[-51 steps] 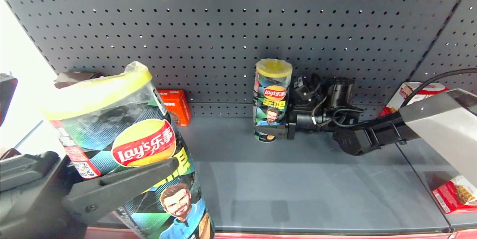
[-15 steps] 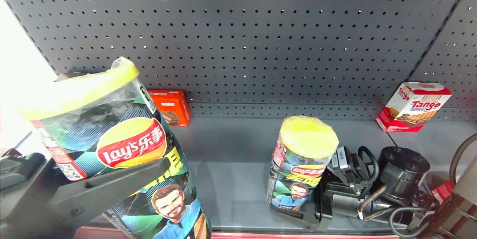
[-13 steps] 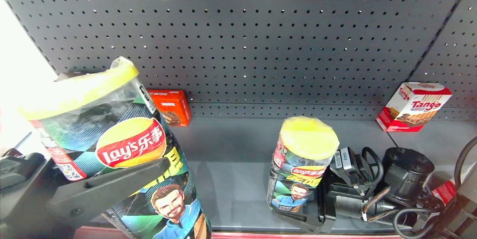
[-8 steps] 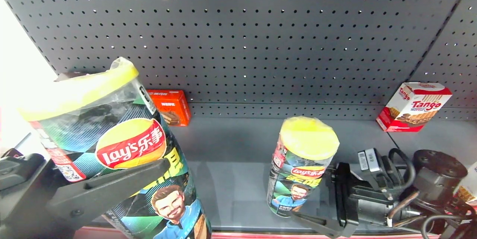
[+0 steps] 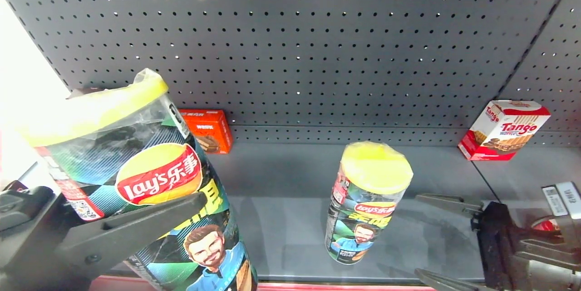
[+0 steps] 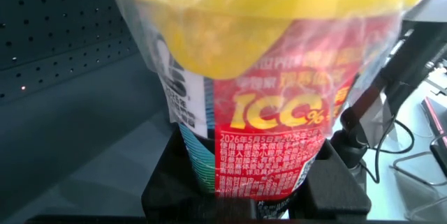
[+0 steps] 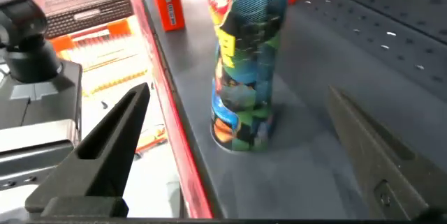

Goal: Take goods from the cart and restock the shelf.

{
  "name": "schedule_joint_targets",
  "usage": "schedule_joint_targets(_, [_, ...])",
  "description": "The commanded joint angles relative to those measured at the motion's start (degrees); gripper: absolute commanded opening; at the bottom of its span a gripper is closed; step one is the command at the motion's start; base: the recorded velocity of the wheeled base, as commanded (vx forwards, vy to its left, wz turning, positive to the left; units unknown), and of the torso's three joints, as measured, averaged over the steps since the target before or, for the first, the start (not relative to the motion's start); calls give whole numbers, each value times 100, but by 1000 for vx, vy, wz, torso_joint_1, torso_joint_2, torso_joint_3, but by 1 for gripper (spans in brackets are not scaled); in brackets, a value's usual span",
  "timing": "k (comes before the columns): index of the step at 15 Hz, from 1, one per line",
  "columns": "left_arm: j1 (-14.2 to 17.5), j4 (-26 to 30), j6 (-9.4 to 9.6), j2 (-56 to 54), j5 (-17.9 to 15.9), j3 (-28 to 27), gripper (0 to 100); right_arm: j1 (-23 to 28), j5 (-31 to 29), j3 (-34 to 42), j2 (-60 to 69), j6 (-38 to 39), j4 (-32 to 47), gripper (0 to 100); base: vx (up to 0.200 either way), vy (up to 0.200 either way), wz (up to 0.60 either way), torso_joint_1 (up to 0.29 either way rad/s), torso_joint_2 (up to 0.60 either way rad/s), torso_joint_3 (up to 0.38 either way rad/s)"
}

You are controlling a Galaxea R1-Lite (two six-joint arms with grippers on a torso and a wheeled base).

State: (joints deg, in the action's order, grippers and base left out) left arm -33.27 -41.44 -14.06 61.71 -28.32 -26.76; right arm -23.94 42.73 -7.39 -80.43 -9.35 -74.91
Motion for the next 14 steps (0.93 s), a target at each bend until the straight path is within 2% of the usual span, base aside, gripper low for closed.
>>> schedule_joint_targets(1, [5, -5, 8, -1, -7, -14, 0, 601, -19, -298, 1645, 3, 1128, 100, 0, 0, 0, 0, 0, 0])
schedule_joint_targets(3, [5, 13, 26, -98, -7, -102, 0, 1190, -388, -615, 2735, 21, 2367, 100, 0, 0, 0, 0, 0, 0])
schedule_joint_targets(7, [5, 4, 34, -177, 2, -49, 0, 1753, -1241, -316, 4818, 487, 4107, 100, 0, 0, 0, 0, 0, 0])
schedule_joint_targets(8, [5, 4, 34, -186, 2, -40, 0, 1805, -1364, -263, 5055, 496, 4318, 100, 0, 0, 0, 0, 0, 0])
schedule_joint_targets(9, [-4, 4, 34, -194, -7, -31, 0, 1955, -1715, -52, 5820, 610, 5074, 100, 0, 0, 0, 0, 0, 0])
schedule_joint_targets(10, [-4, 4, 34, -194, -7, -40, 0, 1981, -1785, 9, 6039, 671, 5294, 100, 0, 0, 0, 0, 0, 0])
schedule_joint_targets(11, [-13, 4, 34, -186, -16, -66, 0, 2051, -1988, 159, 6646, 786, 5892, 100, 0, 0, 0, 0, 0, 0])
schedule_joint_targets(13, [-22, 13, 34, -186, -16, -22, 0, 2166, -2629, 414, 7560, 838, 6718, 100, 0, 0, 0, 0, 0, 0])
schedule_joint_targets(14, [-39, 30, 34, -186, -16, -22, 0, 2254, -3042, 554, 7692, 856, 6806, 100, 0, 0, 0, 0, 0, 0])
